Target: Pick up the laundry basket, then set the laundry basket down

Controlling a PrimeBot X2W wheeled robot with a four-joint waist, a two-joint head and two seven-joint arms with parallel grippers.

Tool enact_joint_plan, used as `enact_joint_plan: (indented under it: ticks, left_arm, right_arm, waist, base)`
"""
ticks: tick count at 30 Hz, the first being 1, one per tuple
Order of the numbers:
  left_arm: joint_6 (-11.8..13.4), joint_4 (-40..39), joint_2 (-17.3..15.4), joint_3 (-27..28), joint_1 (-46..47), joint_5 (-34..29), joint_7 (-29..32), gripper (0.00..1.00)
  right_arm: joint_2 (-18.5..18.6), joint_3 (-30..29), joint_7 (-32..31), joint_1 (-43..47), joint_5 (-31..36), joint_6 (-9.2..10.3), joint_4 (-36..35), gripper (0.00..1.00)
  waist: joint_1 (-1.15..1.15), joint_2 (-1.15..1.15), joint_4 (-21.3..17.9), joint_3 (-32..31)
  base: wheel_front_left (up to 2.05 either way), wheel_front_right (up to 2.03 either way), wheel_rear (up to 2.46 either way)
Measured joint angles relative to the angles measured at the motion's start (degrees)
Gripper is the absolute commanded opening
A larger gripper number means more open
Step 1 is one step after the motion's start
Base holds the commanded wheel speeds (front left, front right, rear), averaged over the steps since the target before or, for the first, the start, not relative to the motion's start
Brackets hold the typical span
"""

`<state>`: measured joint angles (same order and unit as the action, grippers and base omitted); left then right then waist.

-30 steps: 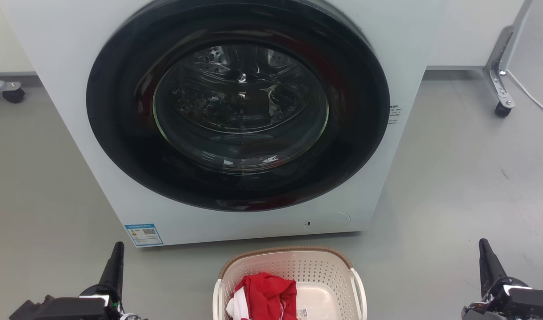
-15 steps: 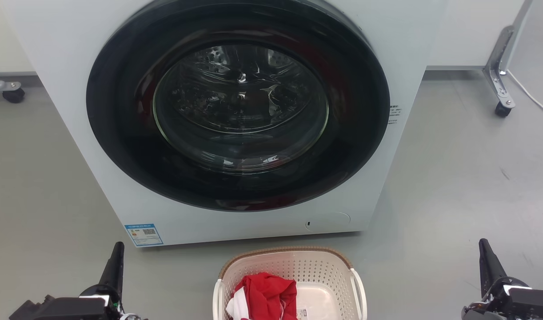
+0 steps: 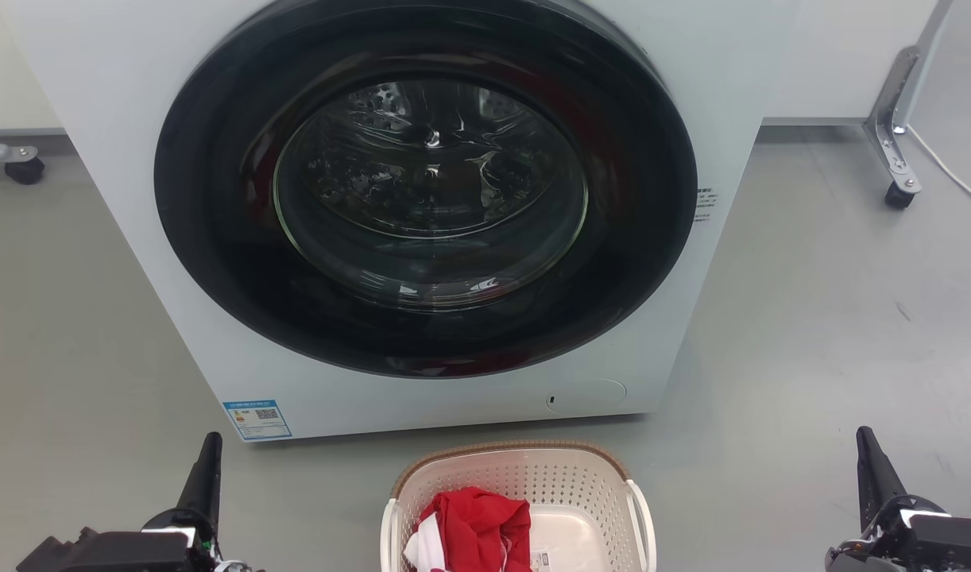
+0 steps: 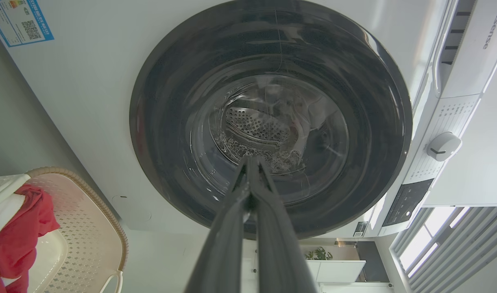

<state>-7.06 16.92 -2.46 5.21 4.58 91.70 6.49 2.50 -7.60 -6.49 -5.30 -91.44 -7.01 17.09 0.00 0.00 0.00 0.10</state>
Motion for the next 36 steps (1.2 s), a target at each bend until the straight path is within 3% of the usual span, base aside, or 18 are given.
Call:
enact_joint_plan:
  ticks: [36]
  left_arm:
    - [0.00, -0.01, 0.00, 0.00, 0.00, 0.00, 0.00, 0.00]
  right_arm:
    - [-0.01, 0.00, 0.00, 0.00, -0.01, -0.03, -0.02, 0.00]
  waist:
    - [0.00, 0.00, 0.00, 0.01]
  base:
    - [0.00, 0.00, 0.00]
